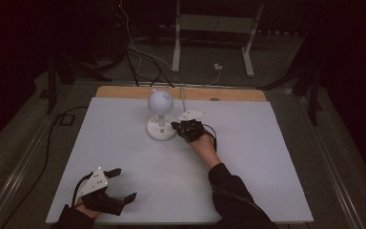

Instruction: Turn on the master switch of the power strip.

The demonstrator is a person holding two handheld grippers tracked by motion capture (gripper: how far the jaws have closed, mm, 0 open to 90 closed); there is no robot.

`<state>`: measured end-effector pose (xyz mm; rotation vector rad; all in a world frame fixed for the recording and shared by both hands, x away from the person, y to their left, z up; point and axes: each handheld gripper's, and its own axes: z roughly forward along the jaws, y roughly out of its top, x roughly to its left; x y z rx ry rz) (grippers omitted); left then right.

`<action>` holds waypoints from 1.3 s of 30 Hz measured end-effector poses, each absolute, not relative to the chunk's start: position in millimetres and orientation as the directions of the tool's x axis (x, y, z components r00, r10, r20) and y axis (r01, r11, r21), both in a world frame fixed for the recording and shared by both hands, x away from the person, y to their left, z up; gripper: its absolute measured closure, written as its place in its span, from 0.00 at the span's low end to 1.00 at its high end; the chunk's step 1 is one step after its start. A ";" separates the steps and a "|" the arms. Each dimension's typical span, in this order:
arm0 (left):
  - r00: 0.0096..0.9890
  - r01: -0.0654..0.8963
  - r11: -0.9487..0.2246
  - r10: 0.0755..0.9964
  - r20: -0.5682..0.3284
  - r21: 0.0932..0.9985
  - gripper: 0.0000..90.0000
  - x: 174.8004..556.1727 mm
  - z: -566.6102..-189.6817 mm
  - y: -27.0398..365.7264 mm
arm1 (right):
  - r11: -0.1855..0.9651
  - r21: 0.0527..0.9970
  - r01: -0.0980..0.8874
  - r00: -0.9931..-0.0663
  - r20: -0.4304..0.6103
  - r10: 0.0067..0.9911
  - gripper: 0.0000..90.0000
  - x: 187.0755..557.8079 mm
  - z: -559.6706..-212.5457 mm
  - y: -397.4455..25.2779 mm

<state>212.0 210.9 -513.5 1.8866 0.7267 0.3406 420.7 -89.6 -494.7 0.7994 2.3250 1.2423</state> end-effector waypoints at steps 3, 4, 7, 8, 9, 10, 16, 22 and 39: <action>0.776 0.330 -0.276 0.624 -0.092 0.903 0.00 212.1 -513.5 211.0 | 0.455 0.833 0.314 -0.765 -0.062 0.641 1.00 423.1 -496.1 -88.0; 0.776 0.330 -0.275 0.624 -0.093 0.903 0.00 212.1 -513.5 211.1 | 0.455 0.831 0.320 -0.765 -0.056 0.641 1.00 423.9 -496.6 -87.2; 0.775 0.331 -0.275 0.625 -0.093 0.903 0.00 212.1 -513.5 211.2 | 0.467 0.820 0.331 -0.769 -0.053 0.637 1.00 426.5 -499.3 -84.7; 0.775 0.330 -0.275 0.625 -0.093 0.903 0.00 212.0 -513.5 211.2 | 0.469 0.819 0.329 -0.769 -0.056 0.637 1.00 427.1 -500.3 -84.1; 0.775 0.330 -0.275 0.624 -0.093 0.903 0.00 211.9 -513.4 211.1 | 0.468 0.818 0.333 -0.767 -0.054 0.639 1.00 427.6 -501.0 -83.4; 0.775 0.330 -0.275 0.625 -0.093 0.903 0.00 211.9 -513.4 211.2 | 0.467 0.819 0.333 -0.767 -0.053 0.640 1.00 427.9 -501.7 -82.9; 0.776 0.330 -0.275 0.624 -0.094 0.903 0.00 212.1 -513.6 211.2 | 0.481 0.811 0.333 -0.768 -0.063 0.638 1.00 430.1 -506.3 -78.2; 0.775 0.331 -0.272 0.624 -0.096 0.903 0.00 211.9 -513.4 211.5 | 0.484 0.807 0.339 -0.758 -0.071 0.649 1.00 432.6 -509.1 -76.1; 0.776 0.332 -0.275 0.624 -0.095 0.902 0.00 211.7 -513.7 211.1 | 0.478 0.800 0.362 -0.744 -0.061 0.666 1.00 433.6 -513.8 -72.2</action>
